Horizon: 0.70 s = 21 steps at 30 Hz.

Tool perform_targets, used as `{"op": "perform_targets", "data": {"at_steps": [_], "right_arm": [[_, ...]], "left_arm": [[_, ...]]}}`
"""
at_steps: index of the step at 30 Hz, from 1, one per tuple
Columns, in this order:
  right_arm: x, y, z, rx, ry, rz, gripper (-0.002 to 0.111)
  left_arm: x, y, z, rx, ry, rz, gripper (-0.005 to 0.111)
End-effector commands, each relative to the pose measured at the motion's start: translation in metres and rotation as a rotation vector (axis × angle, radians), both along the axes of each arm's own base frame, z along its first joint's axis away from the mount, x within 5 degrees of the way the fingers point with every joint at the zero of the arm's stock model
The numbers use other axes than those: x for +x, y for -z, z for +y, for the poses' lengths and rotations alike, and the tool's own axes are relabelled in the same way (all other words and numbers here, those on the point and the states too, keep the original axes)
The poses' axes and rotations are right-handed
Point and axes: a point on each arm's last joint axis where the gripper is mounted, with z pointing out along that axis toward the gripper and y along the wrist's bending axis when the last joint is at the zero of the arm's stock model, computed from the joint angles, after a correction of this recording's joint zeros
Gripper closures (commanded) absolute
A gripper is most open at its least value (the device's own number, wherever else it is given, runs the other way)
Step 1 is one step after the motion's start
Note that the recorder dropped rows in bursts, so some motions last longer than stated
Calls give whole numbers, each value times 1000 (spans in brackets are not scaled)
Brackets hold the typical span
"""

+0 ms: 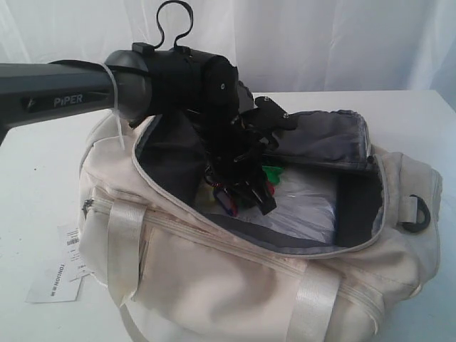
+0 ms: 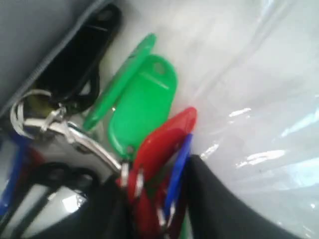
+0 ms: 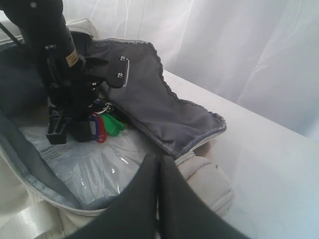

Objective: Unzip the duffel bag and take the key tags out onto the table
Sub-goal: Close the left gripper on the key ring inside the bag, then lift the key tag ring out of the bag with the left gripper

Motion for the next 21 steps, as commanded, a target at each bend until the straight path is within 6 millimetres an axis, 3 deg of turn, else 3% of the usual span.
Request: {"op": "perform_targets", "data": {"at_steps": [1,3,21], "right_arm": [[0,0,0,5,1,-7,108],[0,0,0,5,1,-7,108],[0,1,-1,3,3,-3,108]], "left_arm": [[-7,16,10,133,15,104,99],[-8,12,11,130,16,101,107],[-24,-81,26,-63,9,-92,107]]}}
